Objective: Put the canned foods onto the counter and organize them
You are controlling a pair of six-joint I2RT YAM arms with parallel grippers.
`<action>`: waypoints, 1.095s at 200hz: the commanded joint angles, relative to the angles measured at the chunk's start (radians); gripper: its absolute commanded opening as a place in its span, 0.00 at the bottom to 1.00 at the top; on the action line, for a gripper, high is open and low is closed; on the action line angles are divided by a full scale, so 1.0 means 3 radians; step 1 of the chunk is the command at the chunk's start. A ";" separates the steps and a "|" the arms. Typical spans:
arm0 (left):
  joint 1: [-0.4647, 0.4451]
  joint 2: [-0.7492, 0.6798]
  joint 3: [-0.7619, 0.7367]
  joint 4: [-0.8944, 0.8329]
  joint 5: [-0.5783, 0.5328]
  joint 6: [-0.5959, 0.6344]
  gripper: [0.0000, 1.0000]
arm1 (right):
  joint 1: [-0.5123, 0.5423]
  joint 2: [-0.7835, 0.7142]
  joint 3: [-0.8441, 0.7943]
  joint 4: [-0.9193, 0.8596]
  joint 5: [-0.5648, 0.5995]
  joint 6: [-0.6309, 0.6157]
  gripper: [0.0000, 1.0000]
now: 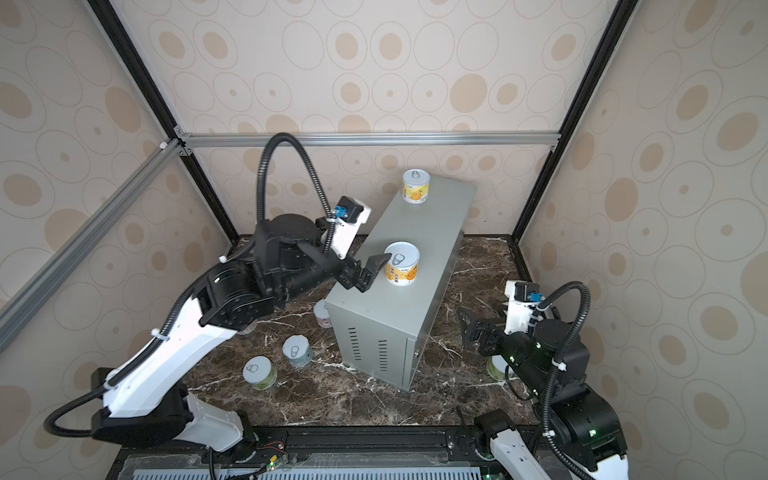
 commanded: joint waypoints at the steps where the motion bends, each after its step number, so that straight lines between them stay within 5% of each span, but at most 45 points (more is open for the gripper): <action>1: -0.0016 -0.0399 -0.0411 0.0577 -0.0226 -0.0096 0.99 | -0.0003 0.0129 0.0165 -0.0162 -0.0143 -0.0132 0.99; 98: 0.0192 -0.1657 -0.2053 0.0842 -0.0819 -0.0501 0.99 | -0.0001 0.0635 0.0490 -0.0030 -0.0732 -0.0245 0.99; 161: 0.0613 -0.1885 -0.2617 0.0915 -0.0522 -0.0743 0.99 | 0.0070 0.0989 0.0856 0.0022 -0.0974 -0.0411 0.99; 219: 0.0959 -0.1937 -0.2861 0.0990 -0.0241 -0.0784 0.99 | 0.0564 0.1380 0.1053 0.0183 -0.0754 -0.0551 0.99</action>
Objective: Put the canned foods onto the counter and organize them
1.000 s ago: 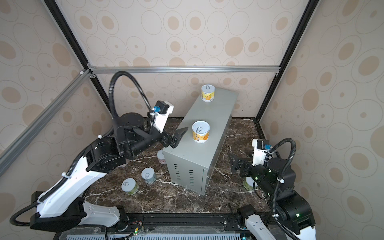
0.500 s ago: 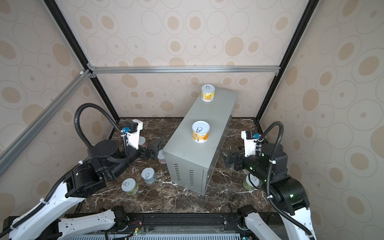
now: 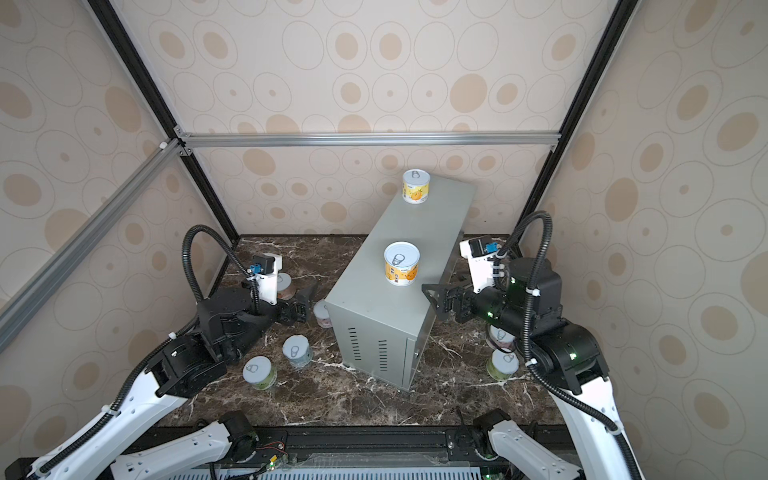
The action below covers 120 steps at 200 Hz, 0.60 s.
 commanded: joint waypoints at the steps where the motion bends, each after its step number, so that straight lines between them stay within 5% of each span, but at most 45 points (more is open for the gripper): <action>1: 0.0141 -0.0075 -0.0041 0.0143 0.0171 -0.0082 0.99 | 0.0198 0.0148 0.0137 0.0123 0.0106 -0.0142 0.99; 120: 0.0707 -0.0019 -0.0312 0.0297 0.0778 -0.0075 0.99 | 0.0455 0.0855 0.0519 0.0358 0.0346 -0.0124 0.95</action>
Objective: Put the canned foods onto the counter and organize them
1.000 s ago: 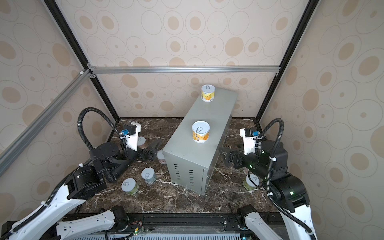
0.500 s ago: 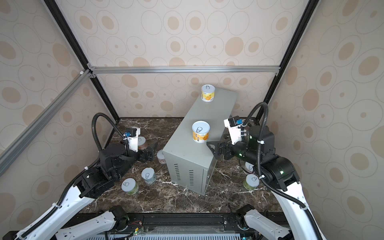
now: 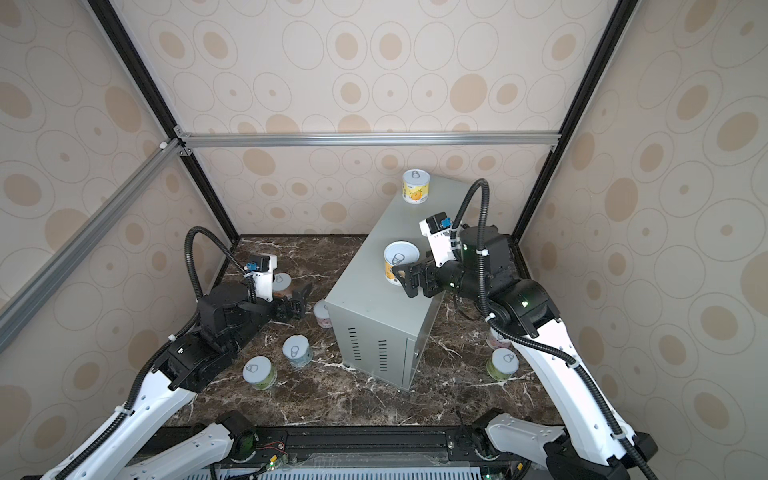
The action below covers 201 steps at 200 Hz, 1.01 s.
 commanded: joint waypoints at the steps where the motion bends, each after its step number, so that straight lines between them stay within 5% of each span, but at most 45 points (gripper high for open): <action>1: 0.0083 0.0005 -0.0025 0.0128 0.0167 -0.0036 0.99 | 0.0039 0.0064 0.0098 0.0110 0.0052 -0.0021 0.95; 63: 0.0250 0.0018 -0.0104 0.0190 0.0360 -0.0022 0.99 | 0.0091 0.0217 0.0151 0.0182 0.0045 0.0003 0.85; 124: 0.0341 0.0007 -0.0205 0.0275 0.0500 -0.0017 0.99 | 0.0089 0.0315 0.0178 0.0244 0.0092 0.0041 0.63; 201: 0.0430 -0.0015 -0.0322 0.0366 0.0625 -0.0008 0.99 | 0.0042 0.0500 0.0598 -0.0149 0.1225 -0.0200 0.59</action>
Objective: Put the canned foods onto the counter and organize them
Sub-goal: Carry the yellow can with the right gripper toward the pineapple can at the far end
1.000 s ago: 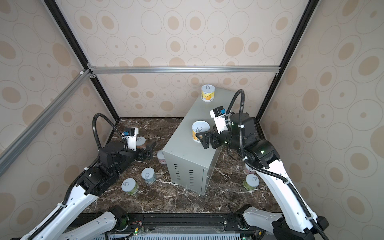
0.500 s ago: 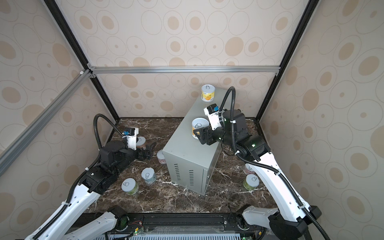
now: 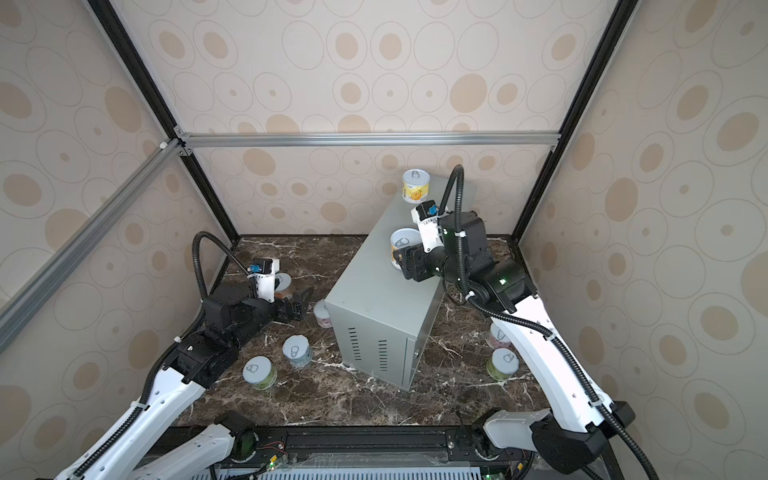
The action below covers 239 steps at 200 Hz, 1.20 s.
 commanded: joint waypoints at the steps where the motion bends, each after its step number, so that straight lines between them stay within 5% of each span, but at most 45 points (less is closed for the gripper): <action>1: 0.0052 -0.0041 -0.0018 0.0125 0.0082 -0.0010 0.99 | -0.0027 0.0011 0.0176 -0.0035 0.0540 -0.0128 0.58; 110: 0.0151 -0.0096 -0.0197 0.0229 0.0207 0.0008 0.99 | -0.1047 0.0664 0.0678 0.0168 -0.0051 0.0064 0.53; 239: 0.0218 -0.0004 -0.0254 0.0274 0.0353 -0.0039 0.99 | -0.1243 0.1723 0.1737 0.0019 -0.0109 -0.0084 0.53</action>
